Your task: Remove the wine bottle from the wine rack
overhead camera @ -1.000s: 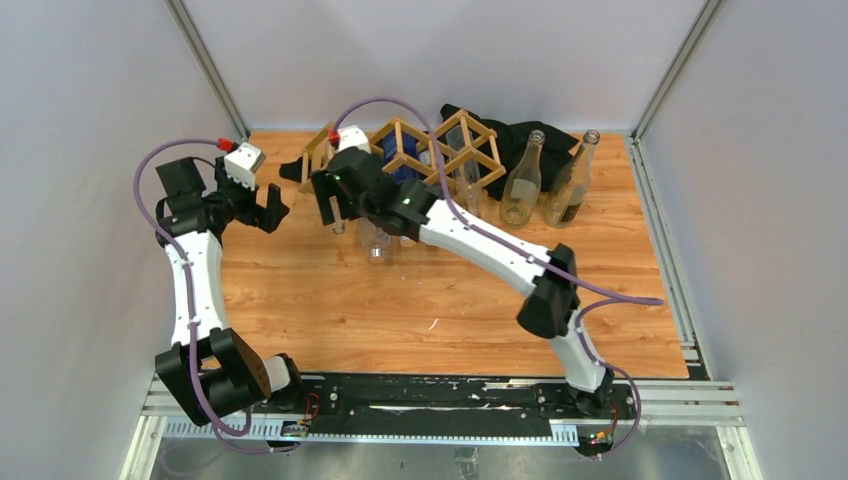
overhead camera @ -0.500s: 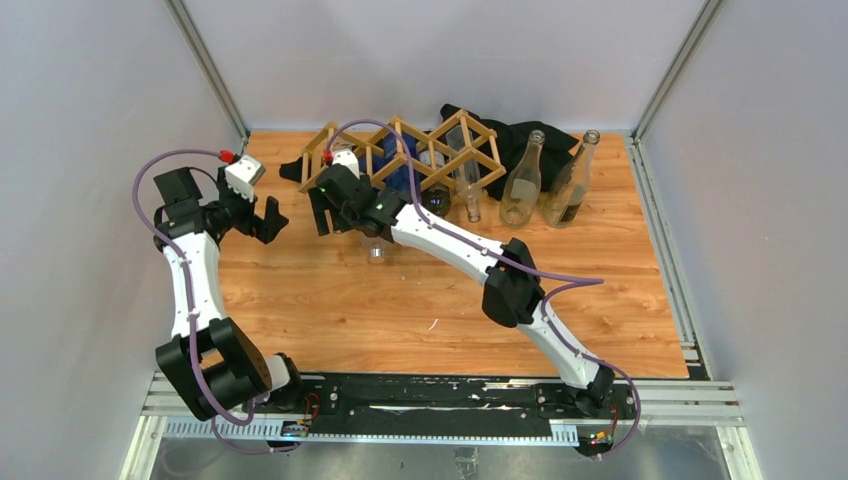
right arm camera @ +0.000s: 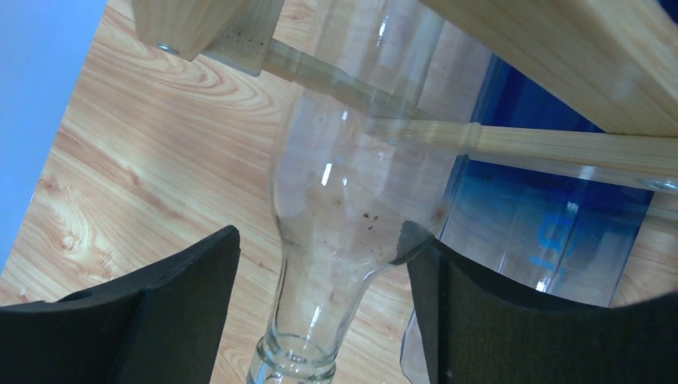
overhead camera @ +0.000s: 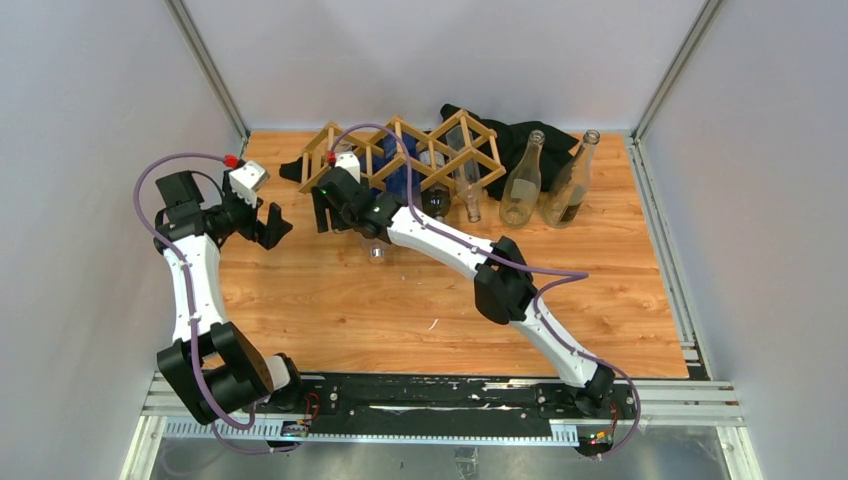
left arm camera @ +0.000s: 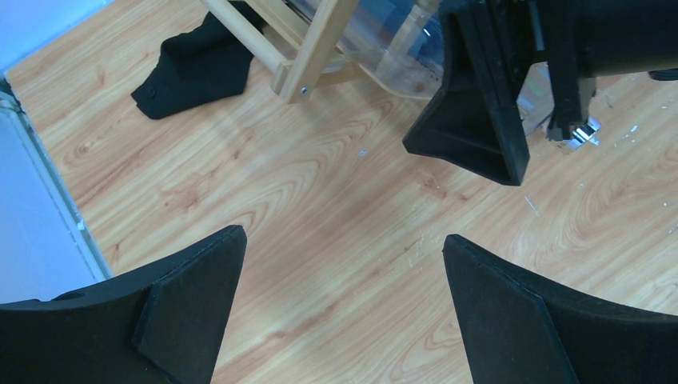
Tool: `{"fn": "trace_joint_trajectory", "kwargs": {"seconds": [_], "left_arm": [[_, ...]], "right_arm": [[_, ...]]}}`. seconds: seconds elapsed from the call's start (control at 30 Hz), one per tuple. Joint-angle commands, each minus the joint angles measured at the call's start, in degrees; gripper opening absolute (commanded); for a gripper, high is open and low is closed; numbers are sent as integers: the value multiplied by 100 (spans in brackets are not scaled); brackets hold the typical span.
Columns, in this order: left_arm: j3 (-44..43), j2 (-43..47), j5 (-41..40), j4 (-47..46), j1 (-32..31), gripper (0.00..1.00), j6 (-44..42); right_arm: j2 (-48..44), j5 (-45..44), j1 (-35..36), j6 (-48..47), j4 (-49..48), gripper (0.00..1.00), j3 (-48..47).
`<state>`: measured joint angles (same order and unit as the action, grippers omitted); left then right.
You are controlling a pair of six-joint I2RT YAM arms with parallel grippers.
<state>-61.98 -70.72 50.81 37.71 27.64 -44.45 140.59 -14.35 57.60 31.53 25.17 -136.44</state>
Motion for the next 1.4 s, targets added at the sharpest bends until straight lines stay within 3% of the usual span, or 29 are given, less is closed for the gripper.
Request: {"fn": "trace_joint_trajectory", "kwargs": {"seconds": [0.0,0.13,0.47,0.6,1.03,1.37], "left_arm": [[-56,112,232,182,38,99,-151],[-47,183,269,193,33,100,-207],[-26,286,424,214,27,96,-354],[88,285,410,211,-54,94,-507],[213,225,-138,198,-762,92,-821],[280,689,-267,389,-1133,100,-1782]], "right_arm": [[165,-59,-96,151,-264,78,-153],[159,-77,-91,201,-387,64,-74],[-616,-108,17,311,-860,11,976],[-979,-207,160,309,-1086,1,1469],[-2414,-265,479,216,-1898,0,3417],[-3827,-198,644,347,-2226,0,4942]]}}
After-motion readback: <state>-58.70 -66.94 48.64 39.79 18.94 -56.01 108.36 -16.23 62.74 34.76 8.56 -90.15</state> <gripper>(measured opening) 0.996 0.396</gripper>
